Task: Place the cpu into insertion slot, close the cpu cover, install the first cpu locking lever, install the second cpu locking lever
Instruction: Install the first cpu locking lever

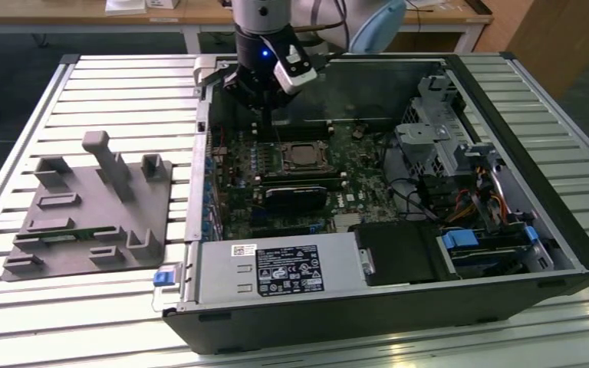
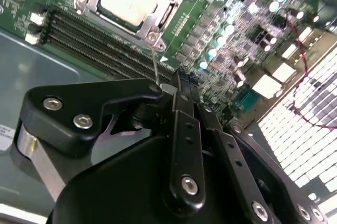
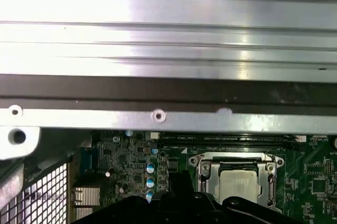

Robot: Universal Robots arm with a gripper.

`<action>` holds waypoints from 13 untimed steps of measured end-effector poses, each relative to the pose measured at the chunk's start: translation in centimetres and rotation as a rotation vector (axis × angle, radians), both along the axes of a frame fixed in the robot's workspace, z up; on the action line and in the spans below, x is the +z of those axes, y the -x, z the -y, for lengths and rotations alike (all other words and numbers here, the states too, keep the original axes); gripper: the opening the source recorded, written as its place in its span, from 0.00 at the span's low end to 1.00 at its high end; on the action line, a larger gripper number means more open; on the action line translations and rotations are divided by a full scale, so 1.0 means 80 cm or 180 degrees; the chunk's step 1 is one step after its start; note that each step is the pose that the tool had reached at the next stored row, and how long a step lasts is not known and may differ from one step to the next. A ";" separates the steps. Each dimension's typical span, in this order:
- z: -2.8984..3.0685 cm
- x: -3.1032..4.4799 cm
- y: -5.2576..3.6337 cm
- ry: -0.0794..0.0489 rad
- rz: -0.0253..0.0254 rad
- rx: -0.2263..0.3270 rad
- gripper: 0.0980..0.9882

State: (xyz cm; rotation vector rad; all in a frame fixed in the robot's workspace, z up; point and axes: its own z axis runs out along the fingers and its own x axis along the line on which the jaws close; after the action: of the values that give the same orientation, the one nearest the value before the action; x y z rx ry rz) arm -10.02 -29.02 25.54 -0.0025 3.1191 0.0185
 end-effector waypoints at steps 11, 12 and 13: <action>-0.0042 -0.0013 -0.040 0.0000 -0.0028 0.0000 0.01; -0.0045 -0.0016 -0.045 0.0000 -0.0033 0.0000 0.01; -0.0047 -0.0019 -0.051 0.0000 -0.0038 0.0000 0.01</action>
State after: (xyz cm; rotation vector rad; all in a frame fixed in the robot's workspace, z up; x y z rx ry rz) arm -5.93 -28.64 25.38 -0.0023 3.1310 0.0186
